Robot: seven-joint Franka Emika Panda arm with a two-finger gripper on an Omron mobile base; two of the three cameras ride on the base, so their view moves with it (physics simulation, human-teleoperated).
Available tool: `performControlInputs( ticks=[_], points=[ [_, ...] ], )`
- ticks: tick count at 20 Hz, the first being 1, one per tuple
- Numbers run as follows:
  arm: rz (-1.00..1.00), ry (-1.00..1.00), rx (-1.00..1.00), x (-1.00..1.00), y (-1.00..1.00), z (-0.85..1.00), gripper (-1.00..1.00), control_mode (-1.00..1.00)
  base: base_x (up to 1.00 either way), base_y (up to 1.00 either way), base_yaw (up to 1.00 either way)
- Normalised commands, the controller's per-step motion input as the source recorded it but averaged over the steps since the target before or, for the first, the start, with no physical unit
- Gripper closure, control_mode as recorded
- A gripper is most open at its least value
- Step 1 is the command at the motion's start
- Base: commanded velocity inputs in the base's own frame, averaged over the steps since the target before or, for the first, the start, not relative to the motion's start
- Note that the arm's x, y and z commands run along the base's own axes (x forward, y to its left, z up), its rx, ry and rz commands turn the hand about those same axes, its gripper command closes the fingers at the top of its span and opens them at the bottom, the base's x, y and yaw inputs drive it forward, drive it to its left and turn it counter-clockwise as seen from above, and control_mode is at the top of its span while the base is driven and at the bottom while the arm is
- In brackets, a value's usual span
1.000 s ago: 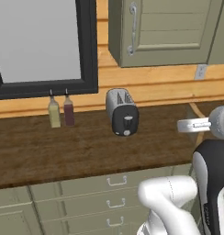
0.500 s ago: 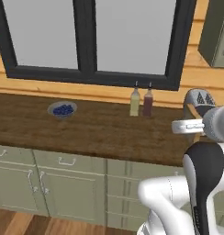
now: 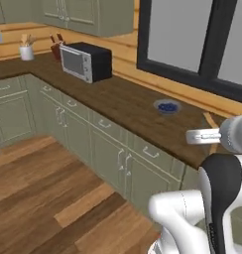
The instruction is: Start the toaster. Once the lever pops up, take the bread to the plate on the dining counter.
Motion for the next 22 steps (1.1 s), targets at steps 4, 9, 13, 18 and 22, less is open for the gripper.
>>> performControlInputs(
  ticks=[4, 9, 13, 18, 22],
  points=[
    [0.0, 0.0, 0.0, 0.0, 0.0, 0.0, 1.0, 1.0, -0.24, 0.34, 1.0],
    [0.0, 0.0, 0.0, 0.0, 0.0, 0.0, 1.0, 1.0, -0.23, 0.18, 1.0],
    [0.0, 0.0, 0.0, 0.0, 0.0, 0.0, 1.0, 1.0, -0.03, 0.06, 1.0],
    [0.0, 0.0, 0.0, 0.0, 0.0, 0.0, 1.0, 1.0, 0.0, 0.04, 0.99],
    [0.0, 0.0, 0.0, 0.0, 0.0, 0.0, 1.0, 1.0, 0.0, 0.06, 0.9]
  ],
)
